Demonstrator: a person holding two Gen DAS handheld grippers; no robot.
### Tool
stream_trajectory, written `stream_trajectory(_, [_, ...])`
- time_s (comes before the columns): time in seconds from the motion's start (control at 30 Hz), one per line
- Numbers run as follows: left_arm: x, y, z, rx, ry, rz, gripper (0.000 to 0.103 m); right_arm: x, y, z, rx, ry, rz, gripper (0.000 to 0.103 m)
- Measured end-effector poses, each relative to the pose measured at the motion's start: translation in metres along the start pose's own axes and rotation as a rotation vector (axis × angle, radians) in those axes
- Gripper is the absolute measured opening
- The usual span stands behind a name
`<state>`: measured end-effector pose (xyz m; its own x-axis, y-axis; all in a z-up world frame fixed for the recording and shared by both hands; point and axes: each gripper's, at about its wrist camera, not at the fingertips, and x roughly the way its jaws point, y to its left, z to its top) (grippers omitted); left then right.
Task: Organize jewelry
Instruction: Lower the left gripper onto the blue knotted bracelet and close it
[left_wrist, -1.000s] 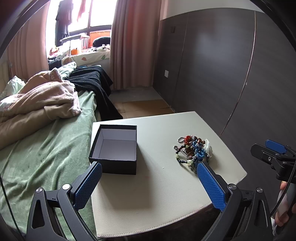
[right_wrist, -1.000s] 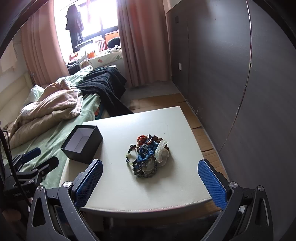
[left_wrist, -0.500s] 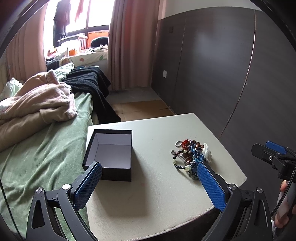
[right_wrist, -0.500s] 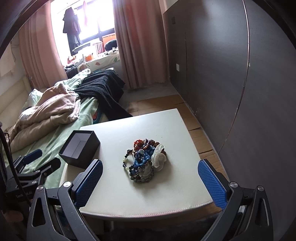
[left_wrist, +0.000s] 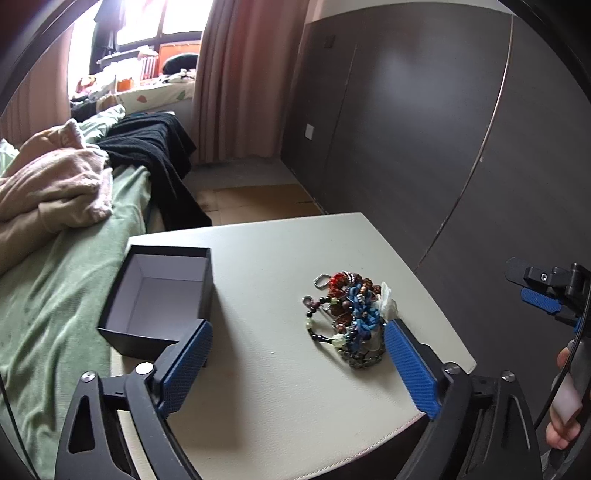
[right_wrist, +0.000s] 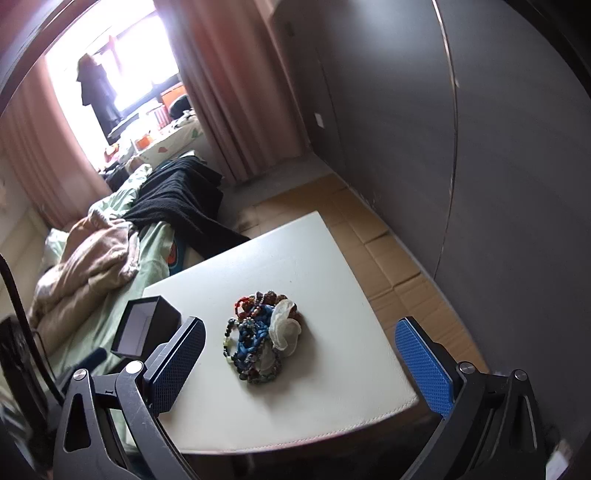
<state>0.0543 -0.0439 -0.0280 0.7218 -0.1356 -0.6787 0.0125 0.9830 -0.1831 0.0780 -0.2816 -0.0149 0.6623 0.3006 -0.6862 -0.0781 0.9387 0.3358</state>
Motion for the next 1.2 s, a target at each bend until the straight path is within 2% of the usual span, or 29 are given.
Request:
stream_trajectory(0.2, [0.027,-0.016,0.001,0.008,0.037,-0.054,0.071,0.023,-0.019,0.002,0.088,0.074,0.022,0.102])
stream_trajectory(0.3, [0.047,-0.023,0.001,0.006,0.068,-0.078,0.060,0.035,-0.025,0.003,0.125,0.110,0.050,0.095])
stream_trajectory(0.4, [0.064,-0.027,0.001,-0.014,0.101,-0.094,0.051,0.052,-0.030,0.001,0.159,0.159,0.067,0.083])
stream_trajectory(0.5, [0.079,-0.030,0.003,-0.030,0.120,-0.113,0.050,0.068,-0.038,-0.001,0.217,0.209,0.095,0.080])
stream_trajectory(0.6, [0.094,-0.032,0.003,-0.054,0.152,-0.148,0.045,0.085,-0.042,-0.002,0.263,0.251,0.121,0.078])
stream_trajectory(0.7, [0.107,-0.035,0.001,-0.046,0.174,-0.139,0.044,0.099,-0.041,0.000,0.279,0.275,0.127,0.078])
stream_trajectory(0.77, [0.115,-0.039,0.000,-0.043,0.190,-0.139,0.037,0.107,-0.040,0.000,0.286,0.290,0.132,0.078])
stream_trajectory(0.83, [0.120,-0.039,-0.002,-0.043,0.209,-0.145,0.017,0.114,-0.039,0.000,0.294,0.307,0.141,0.078])
stream_trajectory(0.93, [0.118,-0.039,-0.002,-0.032,0.204,-0.158,0.008,0.123,-0.037,0.000,0.301,0.332,0.146,0.078])
stream_trajectory(1.13, [0.100,-0.036,0.004,-0.022,0.163,-0.175,0.008,0.147,-0.024,-0.002,0.284,0.390,0.159,0.077])
stream_trajectory(1.2, [0.094,-0.032,0.009,-0.027,0.146,-0.178,0.008,0.155,-0.020,-0.003,0.279,0.404,0.165,0.070])
